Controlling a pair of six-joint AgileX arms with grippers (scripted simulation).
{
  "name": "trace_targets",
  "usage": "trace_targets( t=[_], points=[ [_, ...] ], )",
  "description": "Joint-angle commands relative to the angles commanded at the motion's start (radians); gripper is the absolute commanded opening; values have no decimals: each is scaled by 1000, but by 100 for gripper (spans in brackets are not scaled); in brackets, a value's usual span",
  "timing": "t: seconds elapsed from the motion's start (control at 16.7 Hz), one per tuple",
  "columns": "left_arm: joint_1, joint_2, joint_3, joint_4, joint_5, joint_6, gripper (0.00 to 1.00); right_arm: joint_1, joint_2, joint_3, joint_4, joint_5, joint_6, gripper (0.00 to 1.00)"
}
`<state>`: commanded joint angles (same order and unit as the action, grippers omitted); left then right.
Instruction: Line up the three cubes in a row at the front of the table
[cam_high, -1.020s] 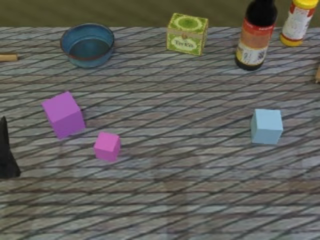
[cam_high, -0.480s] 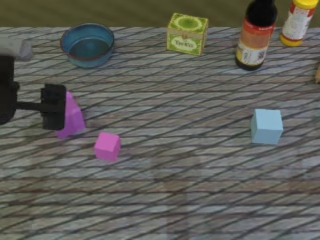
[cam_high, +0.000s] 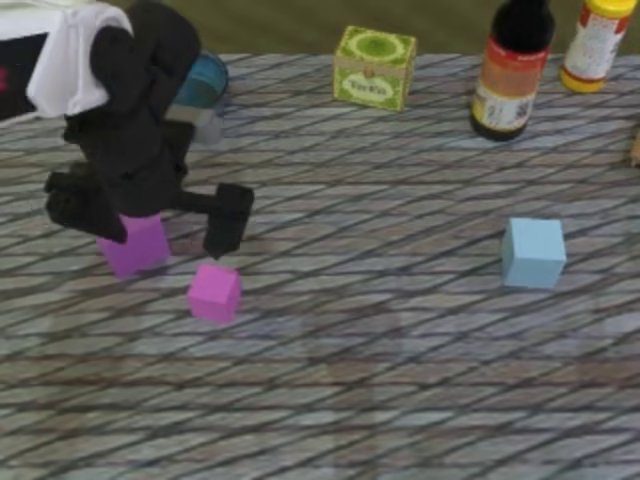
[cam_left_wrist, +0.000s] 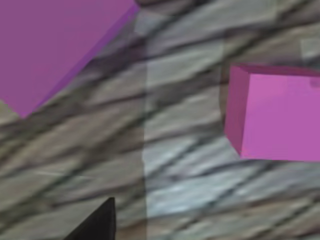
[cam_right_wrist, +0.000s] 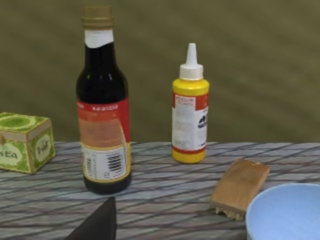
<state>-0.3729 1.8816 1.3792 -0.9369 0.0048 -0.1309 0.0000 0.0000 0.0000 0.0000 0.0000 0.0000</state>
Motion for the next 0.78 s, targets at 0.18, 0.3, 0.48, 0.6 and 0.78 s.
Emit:
trace_targets(
  t=[0.18, 0.3, 0.48, 0.6, 0.78],
  points=[
    [-32, 146, 122, -75, -2, -11, 100, 0, 0, 0, 0, 0, 0, 100],
    [-43, 194, 168, -101, -2, -14, 100, 0, 0, 0, 0, 0, 0, 100],
    [-45, 204, 179, -106, -3, -15, 100, 0, 0, 0, 0, 0, 0, 100],
    [-45, 204, 179, -106, -3, -15, 100, 0, 0, 0, 0, 0, 0, 100],
    [-42, 210, 165, -87, -3, -13, 100, 0, 0, 0, 0, 0, 0, 100]
  ],
)
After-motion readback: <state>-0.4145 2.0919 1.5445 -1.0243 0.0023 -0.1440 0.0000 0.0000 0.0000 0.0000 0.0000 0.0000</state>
